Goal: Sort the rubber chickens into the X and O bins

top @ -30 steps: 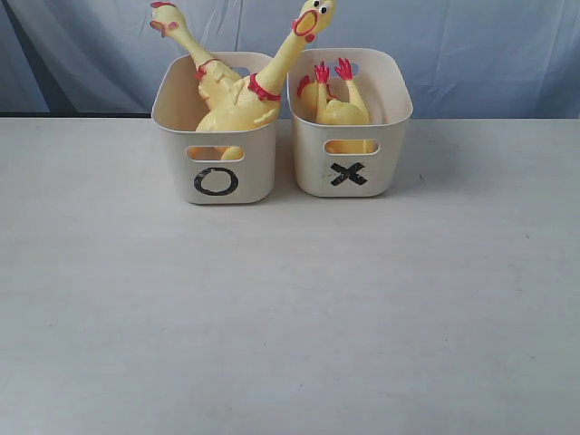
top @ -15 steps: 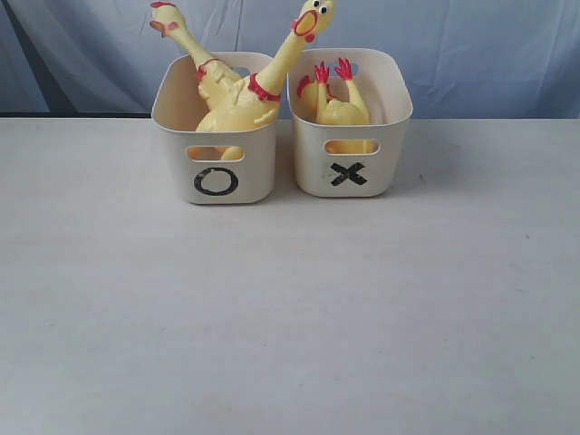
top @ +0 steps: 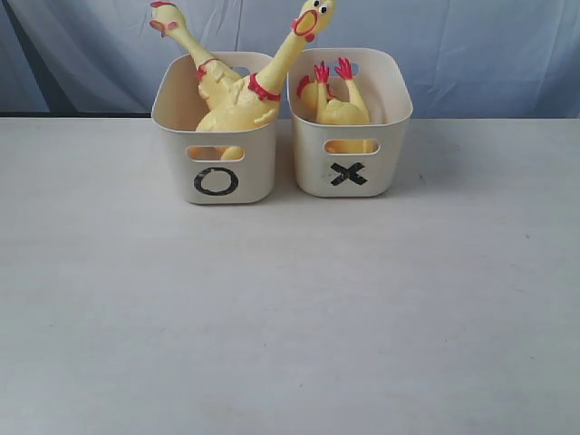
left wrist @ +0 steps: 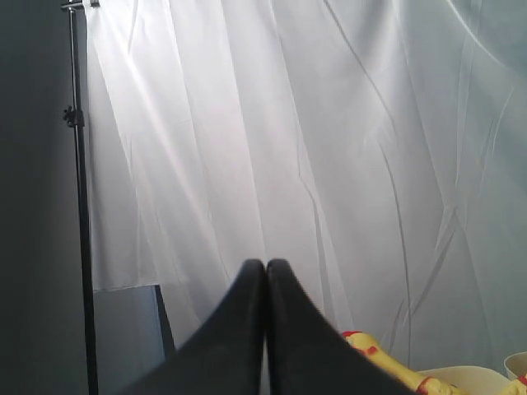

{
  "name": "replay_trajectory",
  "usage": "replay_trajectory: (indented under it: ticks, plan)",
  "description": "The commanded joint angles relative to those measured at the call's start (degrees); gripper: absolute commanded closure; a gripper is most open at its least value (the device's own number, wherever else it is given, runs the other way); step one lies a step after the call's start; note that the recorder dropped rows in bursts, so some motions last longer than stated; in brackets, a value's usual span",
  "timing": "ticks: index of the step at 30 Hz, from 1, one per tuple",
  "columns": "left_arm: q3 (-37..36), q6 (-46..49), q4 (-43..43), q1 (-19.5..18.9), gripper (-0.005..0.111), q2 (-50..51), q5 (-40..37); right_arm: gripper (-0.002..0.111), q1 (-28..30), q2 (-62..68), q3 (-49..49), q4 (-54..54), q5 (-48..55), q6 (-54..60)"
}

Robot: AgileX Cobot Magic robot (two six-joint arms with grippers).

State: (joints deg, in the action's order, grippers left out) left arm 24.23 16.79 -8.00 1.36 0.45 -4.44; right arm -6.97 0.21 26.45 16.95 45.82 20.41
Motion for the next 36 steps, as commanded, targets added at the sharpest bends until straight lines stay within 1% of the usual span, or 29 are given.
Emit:
replay_trajectory:
  ticks: [1, 10, 12, 14, 16, 18, 19, 20, 21, 23, 28, 36]
  plan:
    - [-0.2, -0.07, -0.09, -0.09, 0.107, -0.45, 0.52, 0.108, 0.33, -0.21, 0.22, 0.24, -0.16, 0.07]
    - [-0.44, -0.07, -0.09, -0.09, 0.107, -0.45, 0.55, 0.108, 0.33, -0.21, 0.1, 0.23, -0.46, 0.07]
    - [-0.54, -0.07, -0.09, -0.09, 0.107, -0.45, 0.55, 0.108, 0.33, -0.21, 0.01, 0.83, -2.29, 0.07]
    - [-0.58, -0.07, -0.09, -0.09, 0.107, -0.45, 0.72, 0.108, 0.33, -0.21, 0.01, 2.19, -9.88, 0.07]
    - [-0.85, -0.07, 0.09, -0.09, 0.107, -0.45, 1.29, 0.108, 0.33, -0.21, 0.01, 2.39, -21.61, 0.07]
    - [-1.92, -0.07, 0.1, -0.09, 0.107, -0.45, 3.44, 0.108, 0.33, -0.21, 0.01, 2.39, -33.0, 0.07]
    - [-2.43, -0.07, 0.24, -0.09, 0.107, -0.45, 4.44, 0.108, 0.33, -0.21, -0.12, 2.39, -36.06, 0.07]
    - [-3.2, -0.07, 1.13, -0.09, 0.107, -0.45, 4.81, 0.108, 0.33, -0.21, -0.44, 2.39, -41.44, 0.07]
    - [-4.01, -0.07, 1.9, -0.09, 0.107, -0.45, 4.83, 0.108, 0.33, -0.21, -0.76, 2.39, -44.82, 0.07]
    - [-5.68, -0.07, 2.35, -0.09, 0.107, -0.45, 4.83, 0.108, 0.33, -0.21, -1.85, 2.39, -48.36, 0.07]
    - [-11.94, -0.07, 2.35, -0.09, 0.107, -0.45, 4.44, 0.108, 0.33, -0.21, -6.43, 2.39, -48.31, 0.07]
    - [-21.18, -0.07, 3.19, -0.09, 0.107, -0.45, 5.12, 0.108, 0.33, -0.21, -18.56, 1.31, -48.34, 0.07]
